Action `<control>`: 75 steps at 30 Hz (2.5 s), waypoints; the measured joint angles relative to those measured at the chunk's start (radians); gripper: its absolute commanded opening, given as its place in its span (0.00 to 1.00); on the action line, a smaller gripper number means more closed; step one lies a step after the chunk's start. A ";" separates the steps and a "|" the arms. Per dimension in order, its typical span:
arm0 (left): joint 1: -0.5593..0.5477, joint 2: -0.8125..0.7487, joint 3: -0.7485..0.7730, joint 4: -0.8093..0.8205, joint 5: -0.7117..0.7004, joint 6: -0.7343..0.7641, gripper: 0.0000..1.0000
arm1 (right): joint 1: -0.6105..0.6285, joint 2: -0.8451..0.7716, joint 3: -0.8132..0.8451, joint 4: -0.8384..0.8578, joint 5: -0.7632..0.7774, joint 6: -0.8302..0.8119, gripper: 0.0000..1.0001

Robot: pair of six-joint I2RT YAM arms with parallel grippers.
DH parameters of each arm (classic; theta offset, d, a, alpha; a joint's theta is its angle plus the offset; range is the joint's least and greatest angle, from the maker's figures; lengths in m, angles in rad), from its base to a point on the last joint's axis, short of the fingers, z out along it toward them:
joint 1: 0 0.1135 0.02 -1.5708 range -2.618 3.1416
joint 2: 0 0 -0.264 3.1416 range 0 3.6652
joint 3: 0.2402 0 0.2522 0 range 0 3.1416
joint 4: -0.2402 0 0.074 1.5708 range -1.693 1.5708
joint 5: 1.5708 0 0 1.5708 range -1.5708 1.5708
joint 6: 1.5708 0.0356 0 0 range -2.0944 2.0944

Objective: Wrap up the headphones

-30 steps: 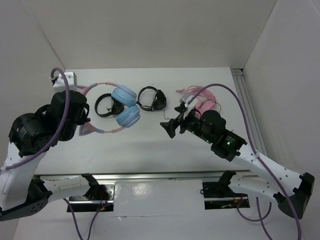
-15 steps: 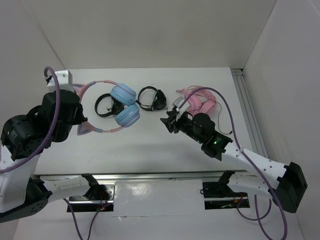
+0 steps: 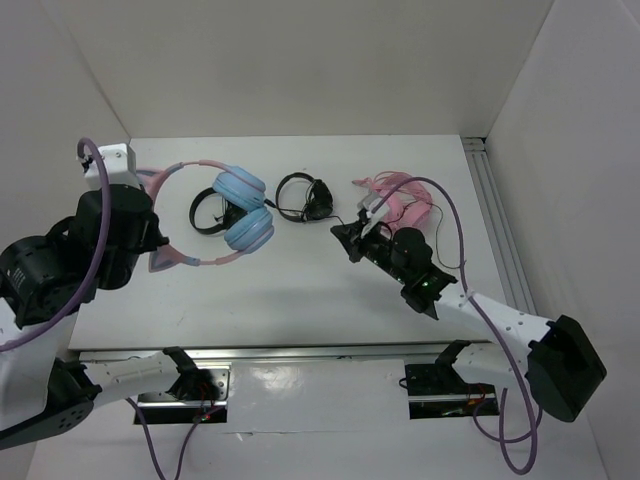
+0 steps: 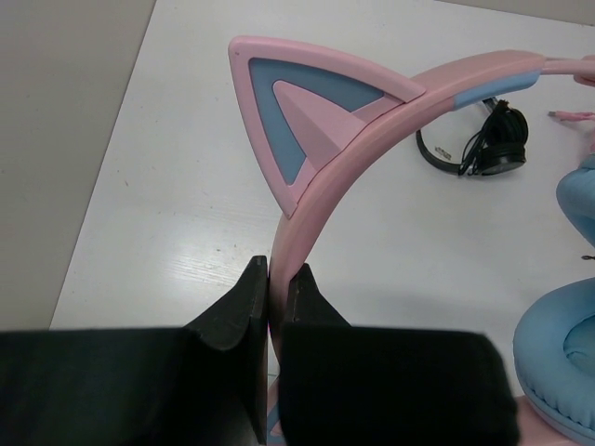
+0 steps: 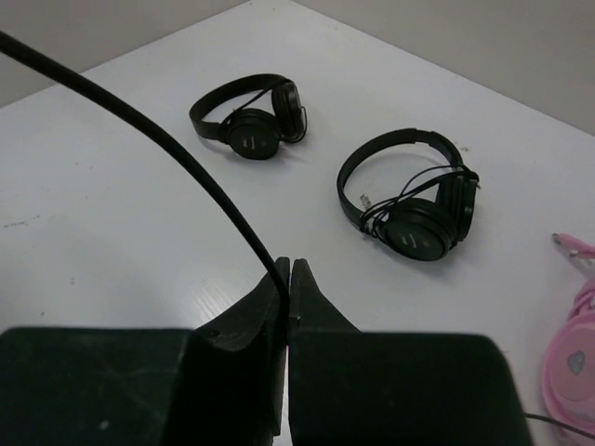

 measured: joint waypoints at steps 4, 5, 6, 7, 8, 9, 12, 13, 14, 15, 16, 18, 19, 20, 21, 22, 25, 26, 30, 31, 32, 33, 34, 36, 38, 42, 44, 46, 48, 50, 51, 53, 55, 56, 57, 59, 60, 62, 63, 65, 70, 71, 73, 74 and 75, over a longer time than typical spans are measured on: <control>0.000 -0.011 -0.082 0.039 -0.050 -0.002 0.00 | 0.000 -0.113 -0.029 -0.029 0.067 0.011 0.00; 0.000 -0.019 -0.123 0.060 -0.064 0.013 0.00 | 0.001 -0.146 -0.028 -0.043 0.097 0.013 0.00; 0.000 -0.028 -0.177 0.096 -0.079 0.040 0.00 | 0.005 -0.177 -0.026 -0.061 0.124 0.014 0.00; 0.003 -0.035 -0.235 0.127 -0.086 0.066 0.00 | 0.010 -0.211 -0.020 -0.087 0.156 0.015 0.00; 0.004 -0.031 -0.277 0.146 -0.089 0.081 0.00 | 0.014 -0.240 -0.012 -0.109 0.185 0.014 0.00; 0.005 -0.013 -0.313 0.166 -0.087 0.106 0.00 | 0.026 -0.269 0.000 -0.137 0.217 0.014 0.00; 0.006 0.064 -0.406 0.274 -0.028 0.206 0.00 | 0.055 -0.316 0.055 -0.217 0.274 0.011 0.00; 0.006 0.100 -0.439 0.327 0.024 0.253 0.00 | 0.064 -0.322 0.077 -0.244 0.284 0.007 0.00; 0.006 0.130 -0.467 0.366 0.089 0.286 0.00 | 0.071 -0.324 0.101 -0.274 0.286 0.002 0.00; 0.000 0.161 -0.486 0.397 0.153 0.325 0.00 | 0.079 -0.324 0.128 -0.307 0.288 -0.003 0.00; -0.011 0.195 -0.498 0.418 0.225 0.364 0.00 | 0.088 -0.320 0.153 -0.333 0.293 -0.010 0.00; -0.052 0.256 -0.500 0.451 0.383 0.437 0.00 | 0.111 -0.314 0.182 -0.372 0.301 -0.022 0.00; -0.073 0.277 -0.500 0.469 0.446 0.462 0.00 | 0.125 -0.311 0.187 -0.384 0.304 -0.029 0.00; -0.093 0.292 -0.500 0.486 0.509 0.485 0.00 | 0.143 -0.306 0.187 -0.395 0.314 -0.035 0.00; -0.111 0.299 -0.500 0.498 0.556 0.500 0.00 | 0.158 -0.299 0.187 -0.407 0.323 -0.040 0.00; -0.125 0.301 -0.500 0.509 0.606 0.518 0.00 | 0.174 -0.290 0.187 -0.420 0.333 -0.045 0.00; -0.135 0.269 -0.506 0.536 0.740 0.572 0.00 | 0.209 -0.249 0.187 -0.448 0.364 -0.058 0.00; -0.137 0.250 -0.512 0.544 0.772 0.587 0.00 | 0.213 -0.236 0.187 -0.449 0.369 -0.062 0.00; -0.160 0.157 -0.522 0.571 0.856 0.613 0.00 | 0.230 -0.180 0.187 -0.470 0.356 -0.069 0.00; -0.162 0.134 -0.522 0.585 0.861 0.615 0.00 | 0.242 -0.165 0.187 -0.477 0.346 -0.071 0.00; -0.161 0.122 -0.523 0.584 0.858 0.618 0.00 | 0.248 -0.158 0.187 -0.481 0.343 -0.072 0.00; -0.161 0.113 -0.525 0.583 0.855 0.620 0.00 | 0.253 -0.154 0.187 -0.481 0.342 -0.073 0.00; -0.161 0.107 -0.529 0.583 0.852 0.625 0.00 | 0.256 -0.152 0.187 -0.480 0.340 -0.073 0.00; -0.163 0.098 -0.534 0.584 0.852 0.635 0.00 | 0.257 -0.152 0.187 -0.478 0.331 -0.077 0.00; -0.163 0.085 -0.539 0.585 0.851 0.640 0.00 | 0.258 -0.151 0.187 -0.477 0.311 -0.082 0.00; -0.166 0.019 -0.563 0.611 0.817 0.639 0.00 | 0.259 -0.141 0.187 -0.462 0.233 -0.092 0.00; -0.169 -0.034 -0.595 0.638 0.779 0.635 0.00 | 0.256 -0.138 0.183 -0.441 0.178 -0.098 0.00; -0.175 -0.084 -0.619 0.659 0.733 0.628 0.00 | 0.244 -0.136 0.167 -0.397 0.118 -0.101 0.00; -0.180 -0.118 -0.628 0.680 0.671 0.606 0.00 | 0.213 -0.134 0.145 -0.347 0.039 -0.100 0.03; -0.180 -0.134 -0.628 0.701 0.610 0.578 0.00 | 0.175 -0.120 0.121 -0.266 -0.048 -0.079 0.08; -0.181 -0.137 -0.629 0.710 0.584 0.561 0.00 | 0.156 -0.105 0.110 -0.212 -0.087 -0.064 0.09; -0.181 -0.140 -0.638 0.731 0.556 0.538 0.00 | 0.129 -0.056 0.089 -0.092 -0.159 -0.031 0.11; -0.181 -0.148 -0.651 0.747 0.537 0.519 0.00 | 0.114 0.019 0.081 0.035 -0.226 0.016 0.11; -0.181 -0.155 -0.660 0.750 0.526 0.508 0.00 | 0.107 0.066 0.081 0.092 -0.259 0.042 0.11; -0.181 -0.166 -0.669 0.750 0.514 0.501 0.00 | 0.099 0.105 0.082 0.143 -0.290 0.063 0.12; -0.183 -0.198 -0.694 0.772 0.514 0.465 0.00 | 0.087 0.198 0.081 0.251 -0.352 0.122 0.15; -0.185 -0.214 -0.699 0.793 0.514 0.445 0.00 | 0.081 0.244 0.081 0.300 -0.387 0.154 0.25; -0.189 -0.248 -0.699 0.845 0.508 0.399 0.00 | 0.071 0.337 0.080 0.408 -0.445 0.230 0.29; -0.191 -0.267 -0.698 0.874 0.503 0.377 0.00 | 0.066 0.376 0.080 0.453 -0.468 0.262 0.30; -0.192 -0.286 -0.680 0.898 0.488 0.348 0.00 | 0.061 0.441 0.080 0.539 -0.503 0.318 0.30; -0.193 -0.285 -0.596 0.916 0.389 0.283 0.00 | 0.062 0.485 0.084 0.648 -0.547 0.403 0.27; -0.193 -0.282 -0.583 0.916 0.358 0.267 0.00 | 0.063 0.485 0.086 0.666 -0.549 0.409 0.26; -0.193 -0.278 -0.568 0.913 0.286 0.234 0.00 | 0.066 0.485 0.088 0.693 -0.550 0.417 0.26; -0.193 -0.277 -0.562 0.908 0.250 0.218 0.00 | 0.069 0.485 0.088 0.700 -0.549 0.419 0.23; -0.193 -0.274 -0.556 0.901 0.211 0.203 0.00 | 0.071 0.485 0.088 0.703 -0.549 0.420 0.18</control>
